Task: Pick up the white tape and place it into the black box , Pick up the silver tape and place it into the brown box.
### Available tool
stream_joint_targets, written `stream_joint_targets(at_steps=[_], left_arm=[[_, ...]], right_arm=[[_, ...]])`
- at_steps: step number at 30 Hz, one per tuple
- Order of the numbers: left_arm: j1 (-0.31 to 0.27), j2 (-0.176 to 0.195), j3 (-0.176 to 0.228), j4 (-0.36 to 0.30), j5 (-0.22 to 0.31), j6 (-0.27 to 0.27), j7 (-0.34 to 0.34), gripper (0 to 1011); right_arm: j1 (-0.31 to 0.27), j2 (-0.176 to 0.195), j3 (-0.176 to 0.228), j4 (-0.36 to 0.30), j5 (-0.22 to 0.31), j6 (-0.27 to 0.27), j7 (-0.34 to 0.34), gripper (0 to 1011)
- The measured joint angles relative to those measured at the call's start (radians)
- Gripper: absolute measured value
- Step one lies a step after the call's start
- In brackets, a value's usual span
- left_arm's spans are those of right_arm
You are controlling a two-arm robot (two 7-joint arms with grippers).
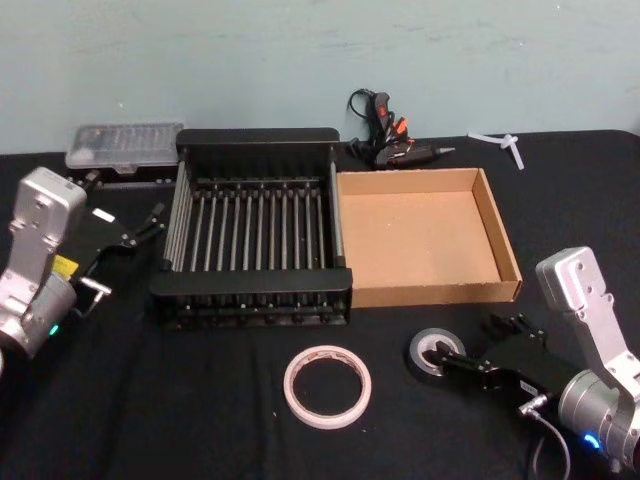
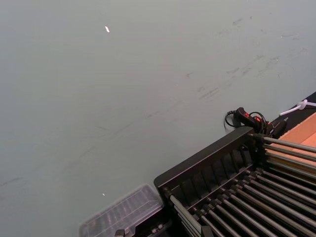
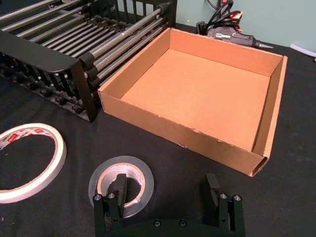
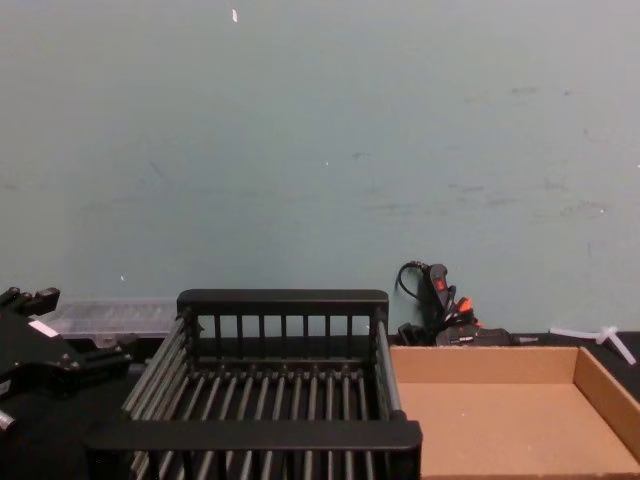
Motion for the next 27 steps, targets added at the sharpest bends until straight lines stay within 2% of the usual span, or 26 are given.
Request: stream_joint_targets(at_steps=[12, 27], left_arm=[[0.000, 0.000, 0.000, 0.000, 0.000, 0.000, 0.000, 1001], [0.000, 0.000, 0.000, 0.000, 0.000, 0.000, 0.000, 1001]], right_arm=[[0.004, -0.026, 0.013, 0.014, -0.024, 0.007, 0.023, 1002], [0.005, -0.032, 0.017, 0.018, -0.035, 0.014, 0.031, 1002]])
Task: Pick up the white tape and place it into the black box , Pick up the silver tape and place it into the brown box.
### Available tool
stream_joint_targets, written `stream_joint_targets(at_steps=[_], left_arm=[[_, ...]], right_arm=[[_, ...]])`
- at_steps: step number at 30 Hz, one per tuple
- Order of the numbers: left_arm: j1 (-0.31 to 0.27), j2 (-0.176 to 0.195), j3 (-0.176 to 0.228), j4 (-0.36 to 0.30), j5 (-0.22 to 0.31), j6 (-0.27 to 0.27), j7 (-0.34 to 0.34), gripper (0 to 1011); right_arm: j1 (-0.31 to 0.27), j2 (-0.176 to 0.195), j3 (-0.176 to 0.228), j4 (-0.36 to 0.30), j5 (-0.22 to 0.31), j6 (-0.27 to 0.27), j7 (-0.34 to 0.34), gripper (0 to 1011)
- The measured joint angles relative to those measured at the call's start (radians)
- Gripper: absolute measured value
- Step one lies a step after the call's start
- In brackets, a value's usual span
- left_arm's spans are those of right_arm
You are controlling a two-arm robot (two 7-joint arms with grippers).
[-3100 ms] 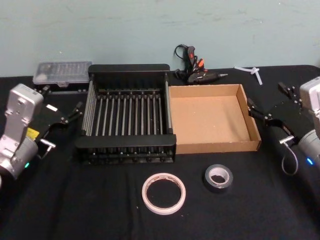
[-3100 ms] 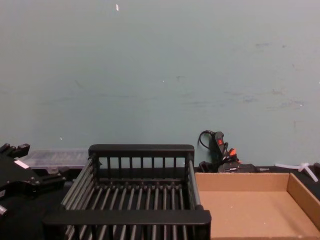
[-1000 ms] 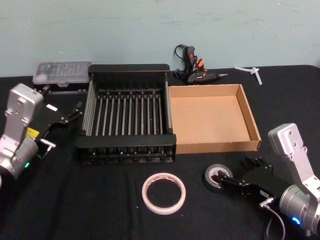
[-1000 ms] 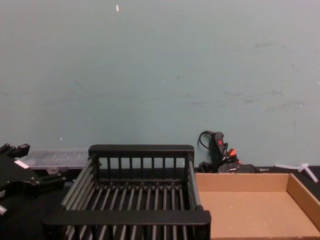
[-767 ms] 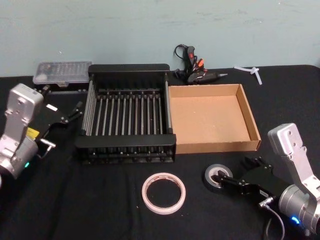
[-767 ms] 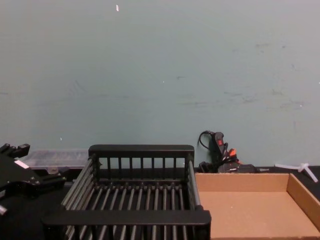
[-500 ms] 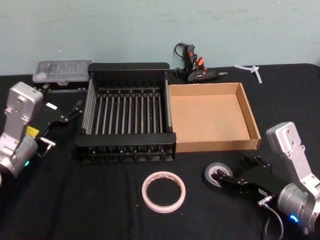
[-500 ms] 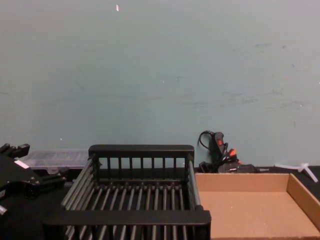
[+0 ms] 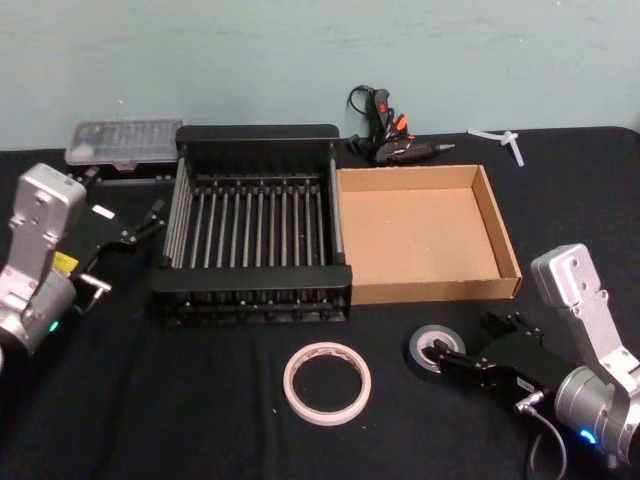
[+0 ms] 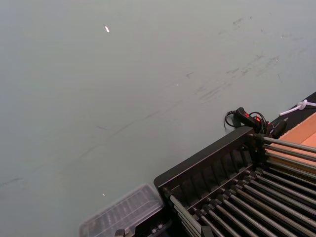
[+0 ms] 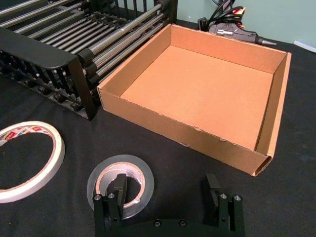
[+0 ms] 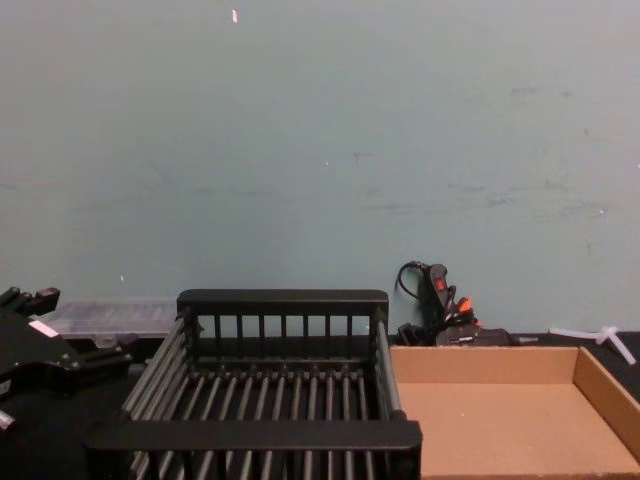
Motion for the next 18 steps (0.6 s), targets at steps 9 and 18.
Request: stream_joint_targets(at_steps=[9, 18], left_arm=[[0.000, 0.000, 0.000, 0.000, 0.000, 0.000, 0.000, 1001], [0.000, 0.000, 0.000, 0.000, 0.000, 0.000, 0.000, 1001]], right_arm=[[0.000, 0.002, -0.002, -0.001, 0.002, -0.001, -0.002, 902], [0.000, 0.002, -0.003, -0.002, 0.004, -0.002, -0.003, 628]])
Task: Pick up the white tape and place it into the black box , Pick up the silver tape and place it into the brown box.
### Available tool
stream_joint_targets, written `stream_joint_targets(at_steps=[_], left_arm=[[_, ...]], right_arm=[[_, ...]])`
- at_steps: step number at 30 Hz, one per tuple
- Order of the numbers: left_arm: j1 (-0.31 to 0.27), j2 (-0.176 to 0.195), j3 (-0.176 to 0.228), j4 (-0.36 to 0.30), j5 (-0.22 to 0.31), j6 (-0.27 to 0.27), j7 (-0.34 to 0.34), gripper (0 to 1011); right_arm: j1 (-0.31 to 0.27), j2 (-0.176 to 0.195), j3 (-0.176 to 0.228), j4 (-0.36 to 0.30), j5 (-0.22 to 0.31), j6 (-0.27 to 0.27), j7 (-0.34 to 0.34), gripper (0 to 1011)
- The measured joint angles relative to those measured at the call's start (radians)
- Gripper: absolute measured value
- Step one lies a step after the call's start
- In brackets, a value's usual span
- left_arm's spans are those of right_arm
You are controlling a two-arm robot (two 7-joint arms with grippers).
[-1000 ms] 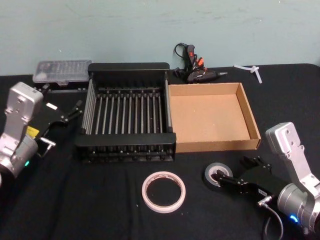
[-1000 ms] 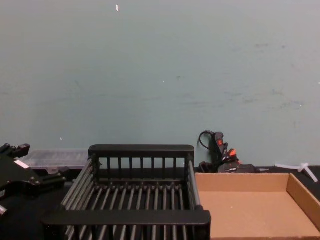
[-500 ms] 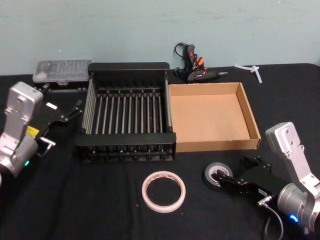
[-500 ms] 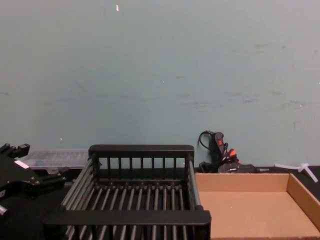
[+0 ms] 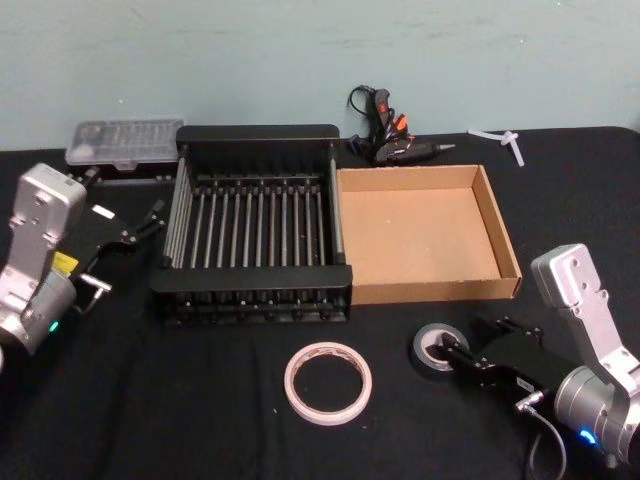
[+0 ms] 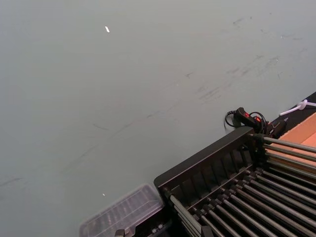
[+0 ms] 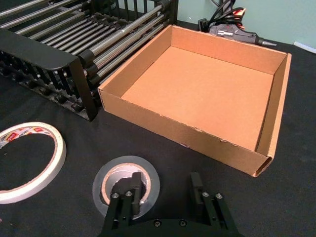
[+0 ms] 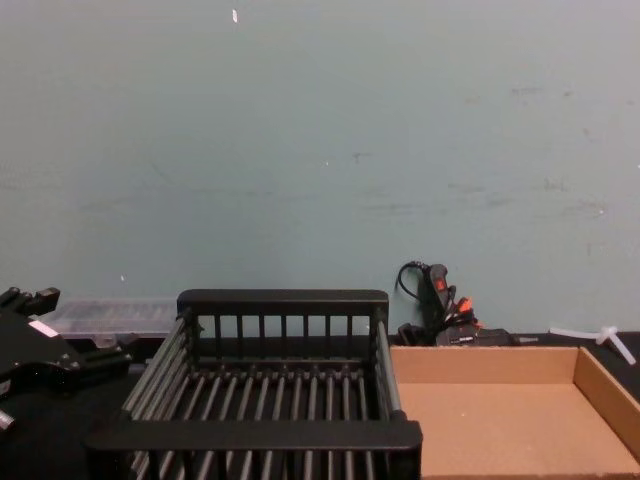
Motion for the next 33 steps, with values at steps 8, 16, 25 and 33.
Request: stream_joint_targets(at_steps=[8, 16, 25, 33], left_arm=[[0.000, 0.000, 0.000, 0.000, 0.000, 0.000, 0.000, 1001], [0.000, 0.000, 0.000, 0.000, 0.000, 0.000, 0.000, 1002], [0.000, 0.000, 0.000, 0.000, 0.000, 0.000, 0.000, 1001], [0.000, 0.000, 0.000, 0.000, 0.000, 0.000, 0.000, 1001]], right_arm=[[0.000, 0.001, -0.001, 0.000, 0.001, 0.000, -0.001, 365], [0.000, 0.001, -0.001, 0.000, 0.001, -0.001, -0.001, 161], [-0.002, -0.002, 0.005, -0.001, 0.001, -0.002, 0.006, 156], [-0.013, -0.008, 0.032, -0.029, 0.002, -0.005, 0.035, 156]])
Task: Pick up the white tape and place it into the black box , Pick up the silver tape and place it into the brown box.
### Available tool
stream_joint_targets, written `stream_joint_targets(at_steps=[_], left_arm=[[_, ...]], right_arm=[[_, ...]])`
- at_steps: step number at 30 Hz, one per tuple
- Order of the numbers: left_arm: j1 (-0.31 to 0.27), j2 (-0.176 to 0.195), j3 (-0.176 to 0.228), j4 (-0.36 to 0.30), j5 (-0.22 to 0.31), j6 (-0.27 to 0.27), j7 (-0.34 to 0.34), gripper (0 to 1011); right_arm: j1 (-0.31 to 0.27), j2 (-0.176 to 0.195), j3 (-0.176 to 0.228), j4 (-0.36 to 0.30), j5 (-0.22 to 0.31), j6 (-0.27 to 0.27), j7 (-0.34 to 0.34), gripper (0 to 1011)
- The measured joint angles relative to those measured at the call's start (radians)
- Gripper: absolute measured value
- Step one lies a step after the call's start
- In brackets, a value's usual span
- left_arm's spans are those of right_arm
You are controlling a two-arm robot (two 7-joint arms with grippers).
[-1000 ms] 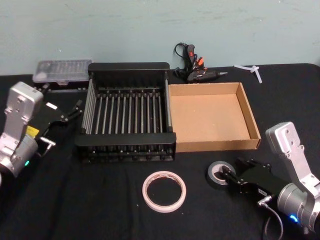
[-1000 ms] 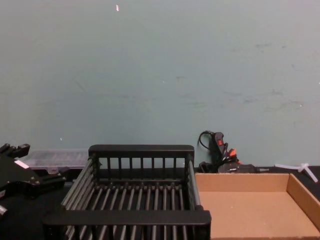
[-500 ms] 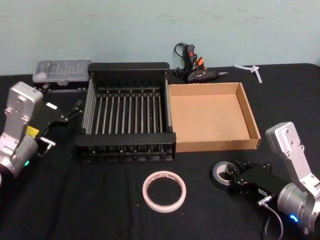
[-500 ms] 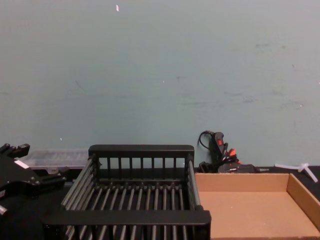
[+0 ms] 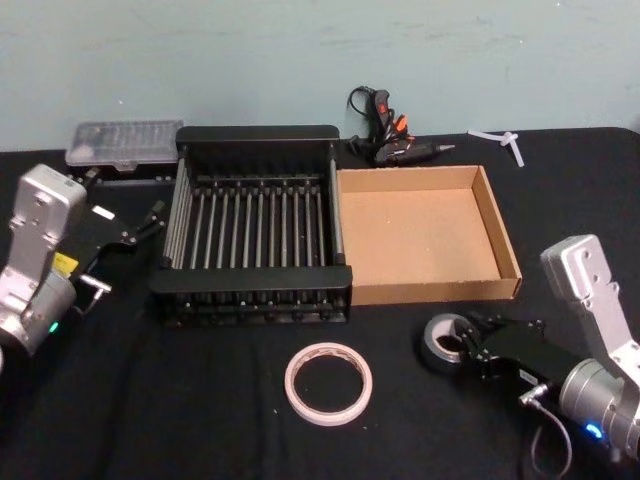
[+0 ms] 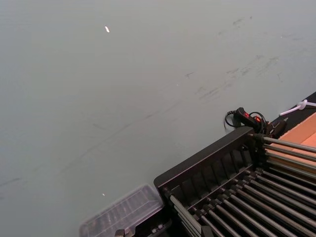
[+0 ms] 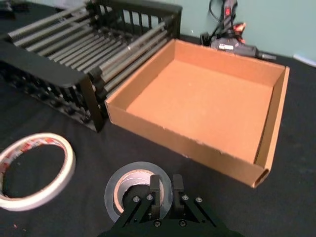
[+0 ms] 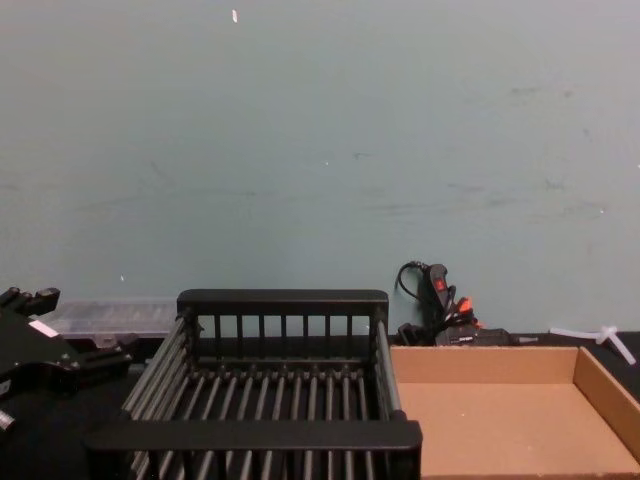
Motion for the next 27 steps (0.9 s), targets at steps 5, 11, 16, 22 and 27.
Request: stream_joint_targets(at_steps=[5, 11, 16, 22, 27], left_arm=[[0.000, 0.000, 0.000, 0.000, 0.000, 0.000, 0.000, 1001], [0.000, 0.000, 0.000, 0.000, 0.000, 0.000, 0.000, 1001], [0.000, 0.000, 0.000, 0.000, 0.000, 0.000, 0.000, 1001], [0.000, 0.000, 0.000, 0.000, 0.000, 0.000, 0.000, 1001], [0.000, 0.000, 0.000, 0.000, 0.000, 0.000, 0.000, 1001]], right_arm=[[-0.001, -0.001, 0.020, -0.033, 0.001, -0.007, 0.024, 156], [0.020, -0.006, 0.035, -0.050, 0.000, -0.016, 0.041, 156], [0.048, -0.013, 0.038, -0.046, -0.002, -0.024, 0.048, 156], [0.110, -0.034, 0.030, -0.012, -0.022, -0.028, 0.046, 156], [0.165, -0.060, 0.023, 0.030, -0.041, -0.028, 0.033, 156]])
